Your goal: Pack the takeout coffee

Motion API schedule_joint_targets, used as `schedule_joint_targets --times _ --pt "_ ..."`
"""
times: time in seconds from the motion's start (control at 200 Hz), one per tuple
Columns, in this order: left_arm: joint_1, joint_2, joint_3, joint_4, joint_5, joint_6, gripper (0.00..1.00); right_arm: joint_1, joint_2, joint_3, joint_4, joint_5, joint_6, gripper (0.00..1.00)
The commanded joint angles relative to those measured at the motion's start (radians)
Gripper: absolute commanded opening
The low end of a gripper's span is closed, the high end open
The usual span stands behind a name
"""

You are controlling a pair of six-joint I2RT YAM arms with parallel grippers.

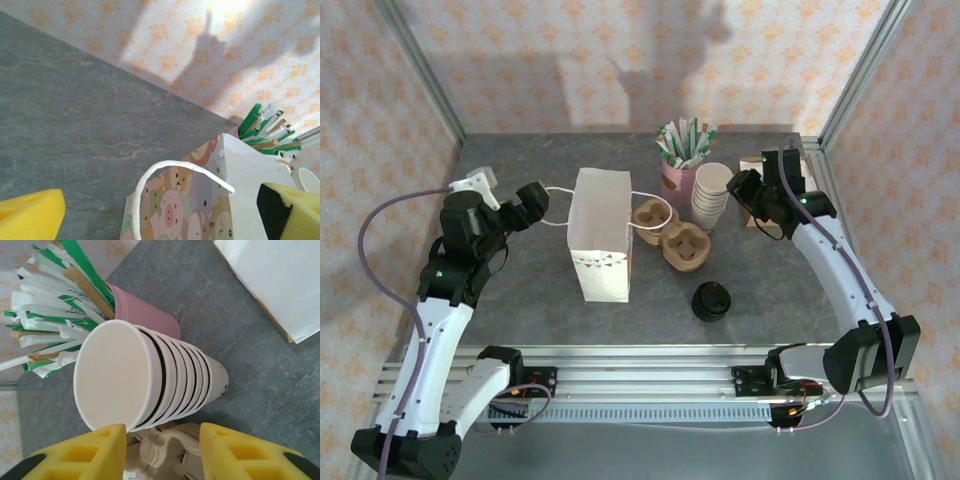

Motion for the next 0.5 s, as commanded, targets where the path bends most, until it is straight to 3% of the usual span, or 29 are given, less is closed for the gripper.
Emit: schedule_joint_targets --times 0.0,0.49 --pt "-0.005 0.007 0.004 0.034 0.047 -0.006 1.0 0.002 0.013 0.051 -0.008 0.027 -0.01 0.41" --pt "-0.027 0.027 0.006 0.019 0.02 0.014 0.99 0.002 0.113 0.089 0.058 -0.006 -0.006 0.31"
